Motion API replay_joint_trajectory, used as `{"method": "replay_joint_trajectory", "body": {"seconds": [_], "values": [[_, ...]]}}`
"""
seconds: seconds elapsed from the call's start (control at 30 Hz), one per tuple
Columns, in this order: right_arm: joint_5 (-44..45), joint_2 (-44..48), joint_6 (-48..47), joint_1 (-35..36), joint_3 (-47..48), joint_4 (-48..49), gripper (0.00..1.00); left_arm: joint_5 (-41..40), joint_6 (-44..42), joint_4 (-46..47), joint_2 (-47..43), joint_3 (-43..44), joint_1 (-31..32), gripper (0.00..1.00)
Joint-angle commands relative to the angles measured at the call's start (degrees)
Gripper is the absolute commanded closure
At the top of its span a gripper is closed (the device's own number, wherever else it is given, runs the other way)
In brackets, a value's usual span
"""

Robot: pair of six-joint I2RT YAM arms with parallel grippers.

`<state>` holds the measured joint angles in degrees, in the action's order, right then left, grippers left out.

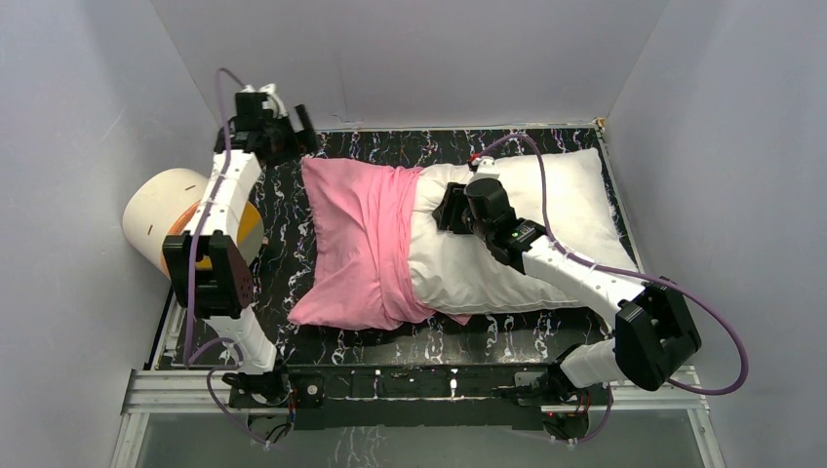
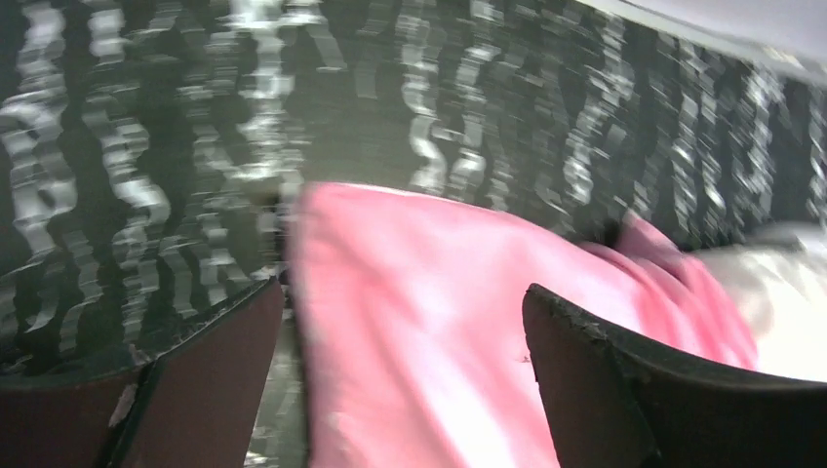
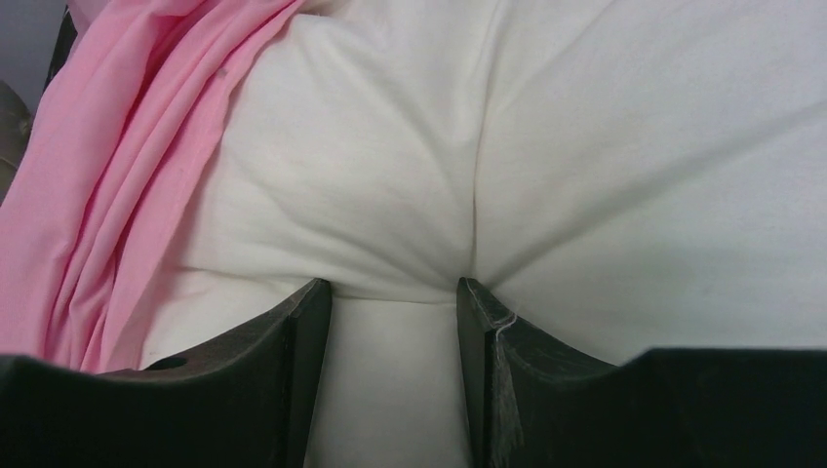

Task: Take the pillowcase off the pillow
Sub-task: Remove the pillow from the pillowcase.

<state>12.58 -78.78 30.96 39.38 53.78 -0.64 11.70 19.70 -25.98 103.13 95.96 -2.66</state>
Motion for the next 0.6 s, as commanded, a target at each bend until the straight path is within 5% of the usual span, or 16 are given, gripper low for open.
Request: {"method": "replay_joint_trajectory", "body": {"seconds": [0.0,0.17,0.37,0.5,0.57], "values": [[-5.7,-3.0,2.3,1.0,-3.5,-13.6,0.43,3.2,-4.7,-0.3,-6.2,5.4,13.6,0.08],[-5.8,-3.0,2.5,1.0,-3.0,-13.8,0.43,11.4,-6.6,-7.3,1.8,12.7,21.0,0.06],[-5.2,-2.0,3.2,0.9,-3.4,-14.0,0.44,1.0,-9.0,-18.9,15.8,22.1,24.8,0.16],[-3.8,-1.2,3.6,0.9,-4.2,-14.0,0.46,-6.6,-10.3,-18.7,17.3,19.2,24.8,0.47],[-3.1,-1.0,4.0,0.9,-4.7,-14.2,0.48,-9.2,-11.8,-18.1,16.6,17.8,24.2,0.77]]}}
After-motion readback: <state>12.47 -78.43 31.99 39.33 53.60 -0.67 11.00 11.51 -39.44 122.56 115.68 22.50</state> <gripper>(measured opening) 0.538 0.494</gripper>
